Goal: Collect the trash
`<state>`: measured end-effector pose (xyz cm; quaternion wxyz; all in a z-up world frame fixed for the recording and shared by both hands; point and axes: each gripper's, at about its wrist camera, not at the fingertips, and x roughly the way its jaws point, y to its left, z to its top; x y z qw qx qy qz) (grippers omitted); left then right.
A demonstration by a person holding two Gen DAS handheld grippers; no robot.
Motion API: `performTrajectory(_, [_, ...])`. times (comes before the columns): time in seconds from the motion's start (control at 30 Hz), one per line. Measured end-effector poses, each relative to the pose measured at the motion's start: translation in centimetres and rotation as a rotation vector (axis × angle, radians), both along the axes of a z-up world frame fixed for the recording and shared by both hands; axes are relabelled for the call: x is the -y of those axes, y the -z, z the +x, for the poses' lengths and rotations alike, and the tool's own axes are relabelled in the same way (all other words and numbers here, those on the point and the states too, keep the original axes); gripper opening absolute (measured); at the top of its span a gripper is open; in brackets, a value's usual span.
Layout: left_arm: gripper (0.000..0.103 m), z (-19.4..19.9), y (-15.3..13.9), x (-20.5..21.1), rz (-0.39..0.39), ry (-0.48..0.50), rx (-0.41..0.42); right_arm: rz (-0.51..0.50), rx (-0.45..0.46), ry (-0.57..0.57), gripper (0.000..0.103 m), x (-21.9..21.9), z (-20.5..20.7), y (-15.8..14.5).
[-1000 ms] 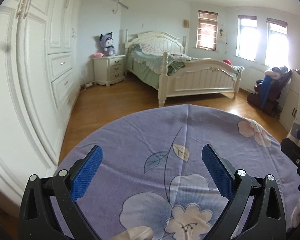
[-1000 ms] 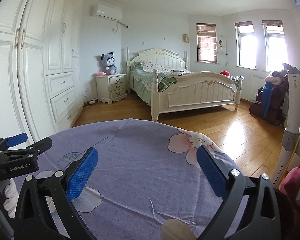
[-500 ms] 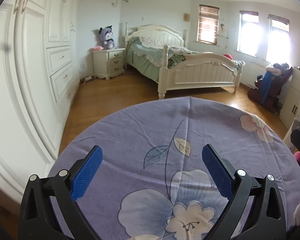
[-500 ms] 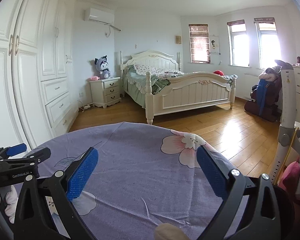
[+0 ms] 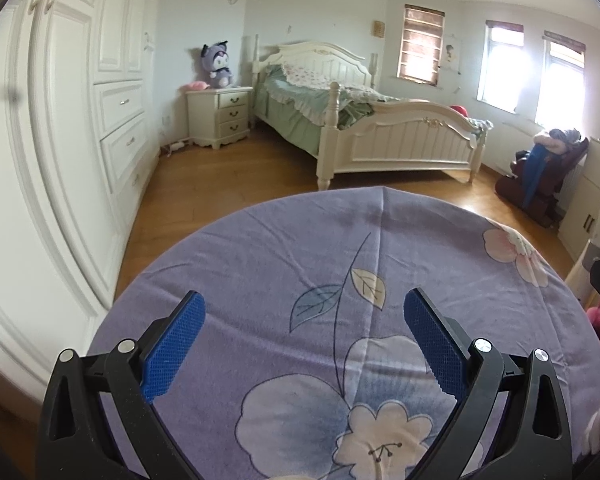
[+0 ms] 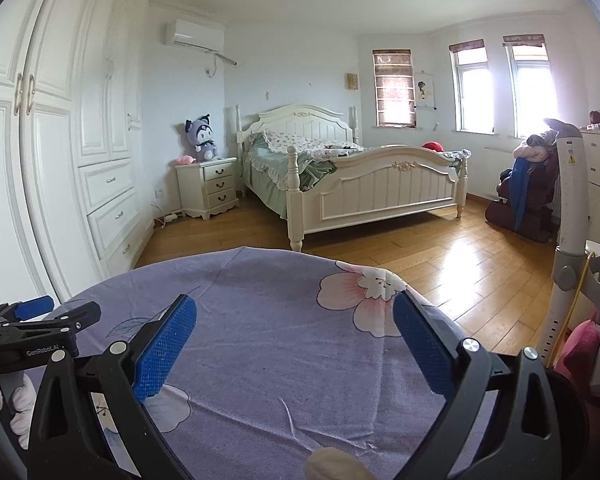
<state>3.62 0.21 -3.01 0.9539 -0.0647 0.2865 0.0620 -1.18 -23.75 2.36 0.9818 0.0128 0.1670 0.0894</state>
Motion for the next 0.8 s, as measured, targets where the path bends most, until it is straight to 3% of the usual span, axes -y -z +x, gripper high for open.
performTrajectory(0.8, [0.098, -0.5, -0.4, -0.4, 0.001, -0.023, 0.011, 0.028, 0.001, 0.026, 0.098, 1.0, -0.3, -0.1])
